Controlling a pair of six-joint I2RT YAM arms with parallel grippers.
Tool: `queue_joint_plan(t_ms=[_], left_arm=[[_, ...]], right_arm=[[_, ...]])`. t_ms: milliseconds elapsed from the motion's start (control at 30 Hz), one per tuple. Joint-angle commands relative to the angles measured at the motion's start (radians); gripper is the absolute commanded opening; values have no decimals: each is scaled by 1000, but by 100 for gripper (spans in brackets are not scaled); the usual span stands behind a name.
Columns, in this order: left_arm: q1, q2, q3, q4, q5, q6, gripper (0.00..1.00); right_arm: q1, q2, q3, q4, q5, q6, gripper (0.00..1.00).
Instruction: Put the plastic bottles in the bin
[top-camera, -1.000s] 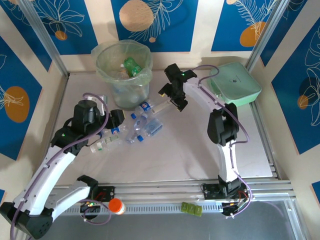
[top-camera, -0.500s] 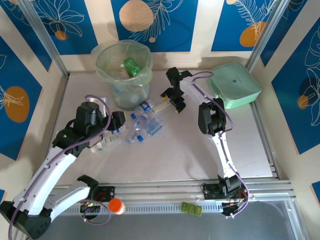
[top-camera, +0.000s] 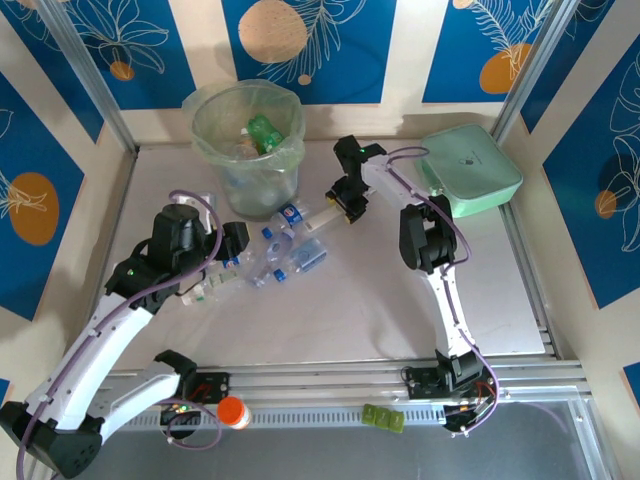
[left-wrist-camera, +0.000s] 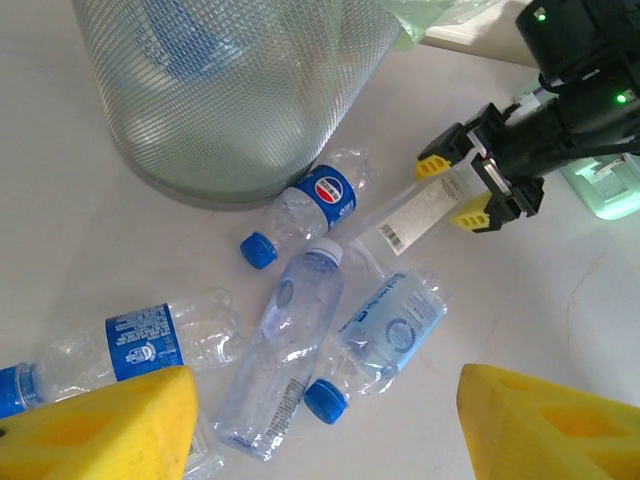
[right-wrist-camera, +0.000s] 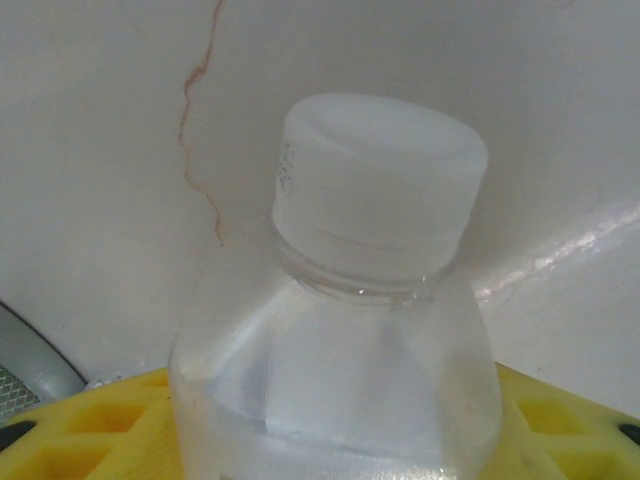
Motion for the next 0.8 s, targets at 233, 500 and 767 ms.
queue_joint_plan(t_ms=[233,500,767], left_arm=[[-7,-38,-20,59,10,28,71],[-10,-13,48,46,234,87,80],[-105,188,163,30,417,83,96]], right_arm=[[-44,-267,-261,154,-81,19,55],[-83,-586,-521,256,-58,-91,54],[-65,-906,-799,405,-115,-278,51]])
